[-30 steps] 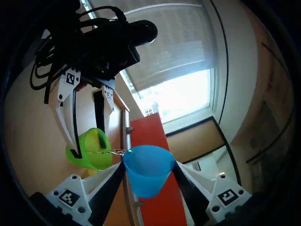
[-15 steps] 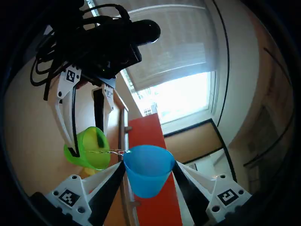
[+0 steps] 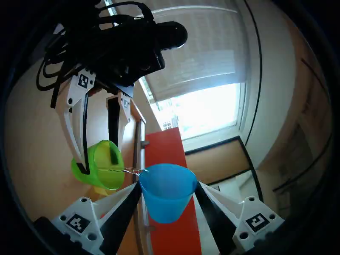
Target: Pour water
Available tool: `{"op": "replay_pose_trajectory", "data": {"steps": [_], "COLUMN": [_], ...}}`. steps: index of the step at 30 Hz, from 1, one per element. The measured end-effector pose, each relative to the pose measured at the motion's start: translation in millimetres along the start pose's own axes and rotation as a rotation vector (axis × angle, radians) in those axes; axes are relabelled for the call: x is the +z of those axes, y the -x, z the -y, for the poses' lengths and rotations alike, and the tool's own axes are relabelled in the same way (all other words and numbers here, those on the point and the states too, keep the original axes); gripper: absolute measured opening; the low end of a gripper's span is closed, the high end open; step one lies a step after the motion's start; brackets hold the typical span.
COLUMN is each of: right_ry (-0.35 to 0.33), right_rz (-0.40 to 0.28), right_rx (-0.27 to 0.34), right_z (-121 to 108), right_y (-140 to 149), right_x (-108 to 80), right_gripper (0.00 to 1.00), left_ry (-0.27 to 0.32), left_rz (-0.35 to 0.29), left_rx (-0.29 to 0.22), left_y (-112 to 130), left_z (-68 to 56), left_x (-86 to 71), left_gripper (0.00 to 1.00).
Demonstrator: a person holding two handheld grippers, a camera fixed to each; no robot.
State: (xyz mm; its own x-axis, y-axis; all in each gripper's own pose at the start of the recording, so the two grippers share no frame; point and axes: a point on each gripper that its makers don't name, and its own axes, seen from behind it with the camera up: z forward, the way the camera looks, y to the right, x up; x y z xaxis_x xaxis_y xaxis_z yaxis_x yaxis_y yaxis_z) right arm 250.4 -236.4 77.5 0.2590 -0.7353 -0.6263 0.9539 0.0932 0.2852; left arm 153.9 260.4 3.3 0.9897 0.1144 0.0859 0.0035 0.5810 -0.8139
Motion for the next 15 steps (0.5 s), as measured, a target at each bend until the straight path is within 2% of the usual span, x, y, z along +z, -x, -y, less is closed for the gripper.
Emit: {"op": "replay_pose_trajectory", "data": {"steps": [15], "right_ry": [-0.004], "right_rz": [0.001], "right_rx": [-0.037], "right_z": [0.5], "right_y": [0.0], "right_x": [2.6], "right_gripper": [0.91], "left_ry": [-0.001], "left_rz": [-0.001], "left_rx": [0.0], "left_y": [1.1], "left_z": [0.7], "left_x": [-0.4], "left_gripper": [0.87]}}
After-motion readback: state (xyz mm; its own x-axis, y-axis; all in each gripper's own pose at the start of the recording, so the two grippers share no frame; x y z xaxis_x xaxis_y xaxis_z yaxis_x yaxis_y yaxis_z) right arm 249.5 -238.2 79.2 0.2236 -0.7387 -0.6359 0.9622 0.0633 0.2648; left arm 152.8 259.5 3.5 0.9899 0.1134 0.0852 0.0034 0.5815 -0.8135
